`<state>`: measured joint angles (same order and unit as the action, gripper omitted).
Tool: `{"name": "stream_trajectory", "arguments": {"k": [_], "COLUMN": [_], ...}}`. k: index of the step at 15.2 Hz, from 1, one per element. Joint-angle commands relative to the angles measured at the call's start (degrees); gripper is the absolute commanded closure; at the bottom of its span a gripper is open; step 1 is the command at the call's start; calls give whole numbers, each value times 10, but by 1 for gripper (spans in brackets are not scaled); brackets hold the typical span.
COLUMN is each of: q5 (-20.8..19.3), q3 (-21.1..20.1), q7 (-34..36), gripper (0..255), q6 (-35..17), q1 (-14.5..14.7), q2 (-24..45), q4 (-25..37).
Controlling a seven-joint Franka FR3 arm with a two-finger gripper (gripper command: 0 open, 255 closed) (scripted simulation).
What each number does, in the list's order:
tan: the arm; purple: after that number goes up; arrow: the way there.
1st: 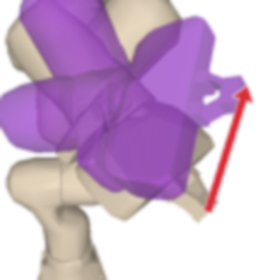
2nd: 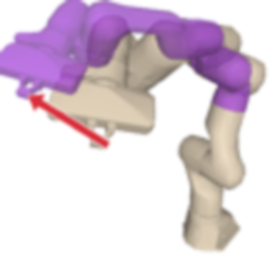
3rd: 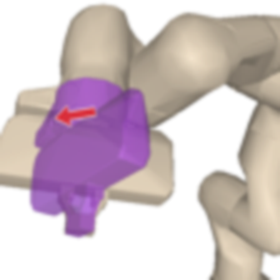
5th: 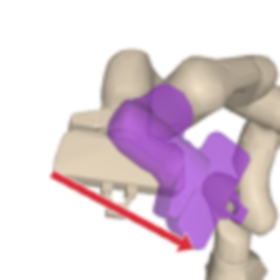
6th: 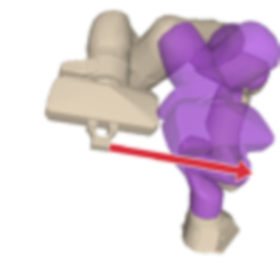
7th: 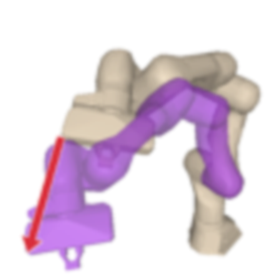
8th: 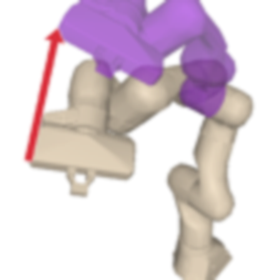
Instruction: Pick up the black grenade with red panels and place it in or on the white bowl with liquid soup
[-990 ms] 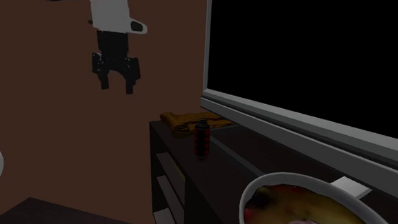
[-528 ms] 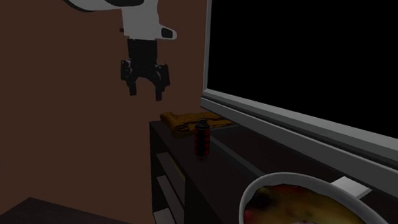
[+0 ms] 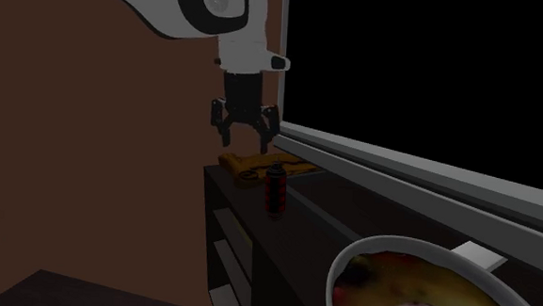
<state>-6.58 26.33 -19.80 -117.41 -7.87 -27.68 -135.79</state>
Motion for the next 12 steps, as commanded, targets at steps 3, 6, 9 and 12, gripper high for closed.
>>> {"name": "stream_trajectory", "arguments": {"k": [3, 6, 9, 12], "q5": [16, 30, 36, 44], "q3": [53, 74, 79, 84], "q7": [-58, -83, -88, -94], "gripper": [0, 0, 0, 0], "q6": [-37, -57, -81, -105], "q1": [3, 6, 9, 13], "q2": [63, 92, 104, 118], "q4": [38, 51, 38, 26]}}
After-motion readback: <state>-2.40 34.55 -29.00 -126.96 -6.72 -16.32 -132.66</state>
